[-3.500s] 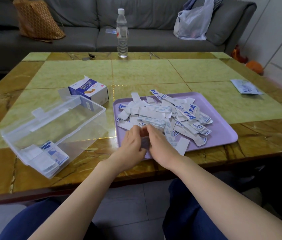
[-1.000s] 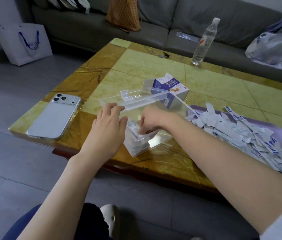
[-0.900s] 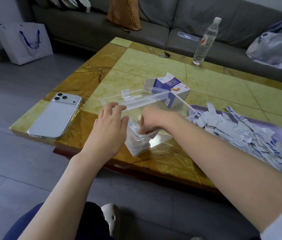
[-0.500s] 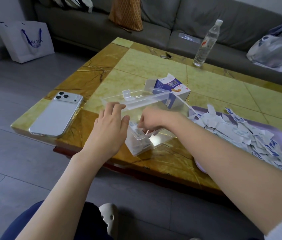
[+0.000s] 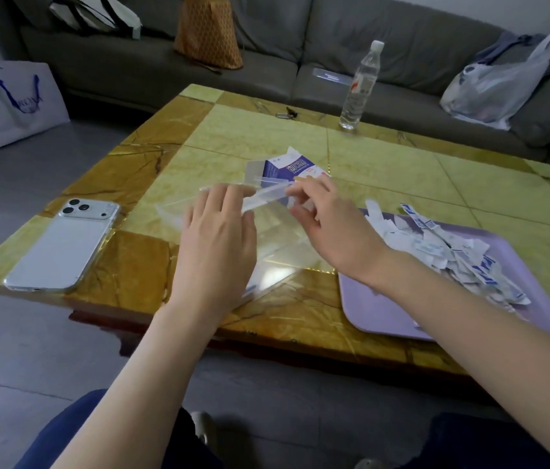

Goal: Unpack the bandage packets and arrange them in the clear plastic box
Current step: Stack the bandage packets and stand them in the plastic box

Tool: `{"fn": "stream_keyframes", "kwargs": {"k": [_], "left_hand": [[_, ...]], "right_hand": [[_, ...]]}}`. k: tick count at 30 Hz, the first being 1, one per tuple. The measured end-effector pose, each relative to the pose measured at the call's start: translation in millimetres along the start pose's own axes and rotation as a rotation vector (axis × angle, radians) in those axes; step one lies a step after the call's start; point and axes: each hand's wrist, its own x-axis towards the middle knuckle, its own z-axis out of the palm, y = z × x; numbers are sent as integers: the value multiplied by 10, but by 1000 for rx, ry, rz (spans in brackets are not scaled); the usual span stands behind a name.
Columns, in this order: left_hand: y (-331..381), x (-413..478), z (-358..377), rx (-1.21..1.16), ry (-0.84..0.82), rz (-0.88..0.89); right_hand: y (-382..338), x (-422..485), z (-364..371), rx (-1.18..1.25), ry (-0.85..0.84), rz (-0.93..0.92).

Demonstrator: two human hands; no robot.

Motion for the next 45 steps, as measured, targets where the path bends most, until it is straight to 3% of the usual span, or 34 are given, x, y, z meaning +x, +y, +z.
{"fn": "stream_keyframes", "kwargs": {"k": [5, 12, 19, 32, 37, 42, 45], "left_hand": [[431, -8, 367, -143, -80, 293], [691, -113, 1005, 89, -526, 360], [666, -190, 1355, 282, -717, 369], [672, -182, 1442, 330, -755, 368], [707, -144, 1403, 248, -743, 255], [768, -60, 1339, -47, -493, 53], [800, -60, 1324, -256, -462, -39]], "right_hand": [[610, -430, -203, -121, 142, 155], [1338, -915, -407, -278, -196, 522], [1545, -946, -399, -245, -317, 585], [1612, -820, -430, -396, -160, 538], [1540, -801, -510, -317, -83, 557], [1323, -907, -473, -262, 17, 481], [1239, -995, -385, -198, 37, 411]]}}
